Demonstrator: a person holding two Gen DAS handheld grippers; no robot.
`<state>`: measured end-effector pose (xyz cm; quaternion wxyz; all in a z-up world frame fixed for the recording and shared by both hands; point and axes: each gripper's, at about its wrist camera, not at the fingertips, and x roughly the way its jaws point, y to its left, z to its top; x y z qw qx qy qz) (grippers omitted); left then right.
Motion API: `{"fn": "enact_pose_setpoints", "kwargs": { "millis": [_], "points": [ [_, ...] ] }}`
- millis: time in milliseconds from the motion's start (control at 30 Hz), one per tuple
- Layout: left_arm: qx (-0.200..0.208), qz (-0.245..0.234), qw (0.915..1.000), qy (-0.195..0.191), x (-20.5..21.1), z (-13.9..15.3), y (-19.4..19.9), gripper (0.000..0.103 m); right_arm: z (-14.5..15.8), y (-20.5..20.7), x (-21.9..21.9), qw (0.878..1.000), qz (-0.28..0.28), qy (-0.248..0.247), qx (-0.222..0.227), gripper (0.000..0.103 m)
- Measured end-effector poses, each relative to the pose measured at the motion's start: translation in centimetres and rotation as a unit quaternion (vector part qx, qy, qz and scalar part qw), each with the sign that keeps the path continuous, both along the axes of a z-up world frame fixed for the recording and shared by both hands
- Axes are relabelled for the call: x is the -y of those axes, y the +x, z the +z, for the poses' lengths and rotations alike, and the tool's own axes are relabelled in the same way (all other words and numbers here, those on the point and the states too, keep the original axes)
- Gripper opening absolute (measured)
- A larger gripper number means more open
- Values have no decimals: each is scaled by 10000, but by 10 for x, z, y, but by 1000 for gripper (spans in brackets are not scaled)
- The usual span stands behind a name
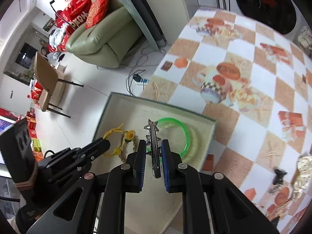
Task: Organize jewelry
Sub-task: 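Carry the hair tie and hairpin to the tray and release both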
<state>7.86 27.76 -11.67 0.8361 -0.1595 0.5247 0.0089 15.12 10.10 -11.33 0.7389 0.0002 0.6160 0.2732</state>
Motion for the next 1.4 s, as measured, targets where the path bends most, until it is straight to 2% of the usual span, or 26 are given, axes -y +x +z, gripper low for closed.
{"fn": "enact_pose_setpoints", "kwargs": {
  "millis": [233,333,600,767,833,900,933,967,1000,1033,1067,1200,1400],
  "points": [
    [-189,169,9996,128,-5,-25,7,9,-33,3,-6,9998,-32,-197,-58,17],
    [-257,191,9990,297,-4,-30,9,9,-42,5,-7,9995,-71,-297,-60,17],
    [-465,174,9953,834,3,-36,10,9,-57,10,-10,9991,-89,-394,-132,18],
    [-512,125,9934,1014,7,-37,8,9,-62,12,-9,9990,-140,-385,-177,18],
    [-547,124,9928,1060,7,-39,7,9,-64,13,-7,9990,-164,-361,-216,21],
    [-559,119,9927,1065,8,-40,7,9,-64,14,-5,9990,-208,-325,-219,31],
    [-563,105,9926,1069,9,-40,7,9,-62,15,-4,9991,-230,-279,-221,32],
    [-570,96,9925,1080,9,-39,7,17,-59,14,-1,9992,-260,-223,-217,34],
    [-589,74,9924,1082,10,-39,7,52,-57,14,0,9992,-285,-173,-211,34],
    [-601,68,9923,1080,10,-39,6,75,-53,14,2,9993,-313,-108,-199,35],
    [-503,44,9939,977,12,-35,5,93,-48,13,5,9993,-335,-31,-180,35],
    [-357,-86,9926,1160,23,-24,1,96,-29,9,17,9986,-493,200,-76,37],
    [-378,-59,9930,1115,27,-19,-2,96,-11,-1,43,9962,-777,378,-45,43]
  ]
}}
